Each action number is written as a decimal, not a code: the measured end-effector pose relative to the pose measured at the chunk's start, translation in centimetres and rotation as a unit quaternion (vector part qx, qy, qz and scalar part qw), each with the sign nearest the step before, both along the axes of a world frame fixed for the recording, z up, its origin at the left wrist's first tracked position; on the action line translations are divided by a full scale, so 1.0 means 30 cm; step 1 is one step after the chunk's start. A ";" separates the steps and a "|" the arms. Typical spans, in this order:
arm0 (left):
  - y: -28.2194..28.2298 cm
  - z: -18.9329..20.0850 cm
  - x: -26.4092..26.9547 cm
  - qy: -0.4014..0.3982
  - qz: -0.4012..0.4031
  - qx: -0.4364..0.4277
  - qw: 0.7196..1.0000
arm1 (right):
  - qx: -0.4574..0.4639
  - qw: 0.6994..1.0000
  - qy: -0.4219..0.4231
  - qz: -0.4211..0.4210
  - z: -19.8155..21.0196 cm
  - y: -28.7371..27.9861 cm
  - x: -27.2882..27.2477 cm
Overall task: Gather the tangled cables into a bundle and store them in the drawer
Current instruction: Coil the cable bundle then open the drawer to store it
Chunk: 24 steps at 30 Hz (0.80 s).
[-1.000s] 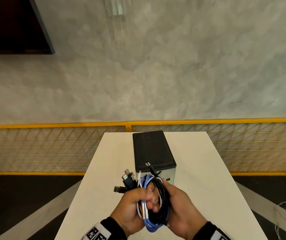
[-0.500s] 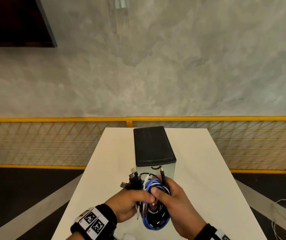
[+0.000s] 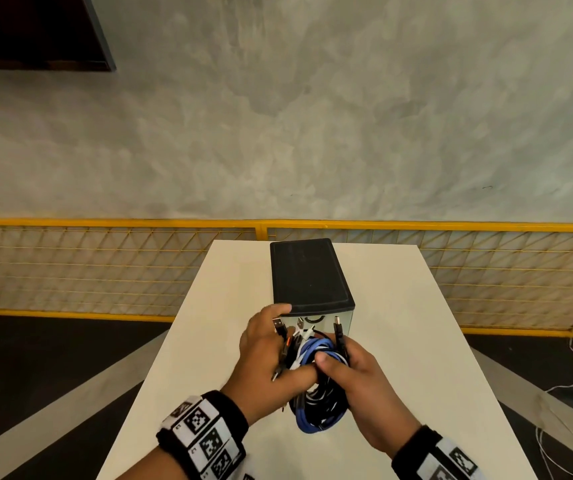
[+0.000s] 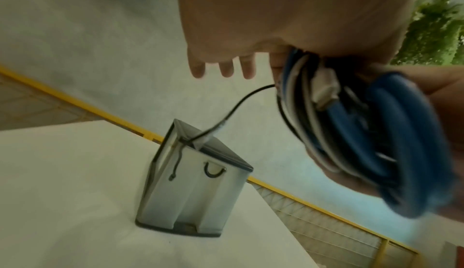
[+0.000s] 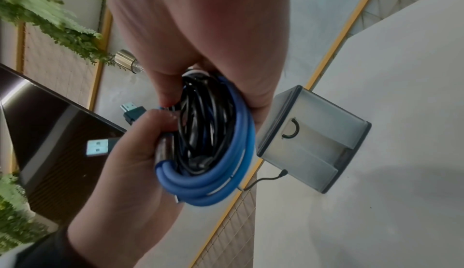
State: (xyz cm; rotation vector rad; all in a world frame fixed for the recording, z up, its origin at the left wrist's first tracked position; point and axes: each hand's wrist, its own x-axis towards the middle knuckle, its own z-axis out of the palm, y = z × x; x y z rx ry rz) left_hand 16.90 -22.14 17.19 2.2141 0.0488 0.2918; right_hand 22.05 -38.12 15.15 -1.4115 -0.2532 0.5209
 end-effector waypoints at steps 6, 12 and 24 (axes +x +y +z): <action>-0.007 0.000 0.033 0.019 -0.052 -0.114 0.992 | 0.005 0.999 -0.042 -0.012 0.017 0.000 0.022; -0.035 0.010 0.054 0.055 -0.021 -0.250 0.966 | -0.007 0.998 -0.050 -0.037 0.027 0.023 0.050; -0.040 -0.044 0.075 0.128 0.027 -0.487 0.863 | -0.035 0.998 0.016 0.045 0.063 0.054 0.084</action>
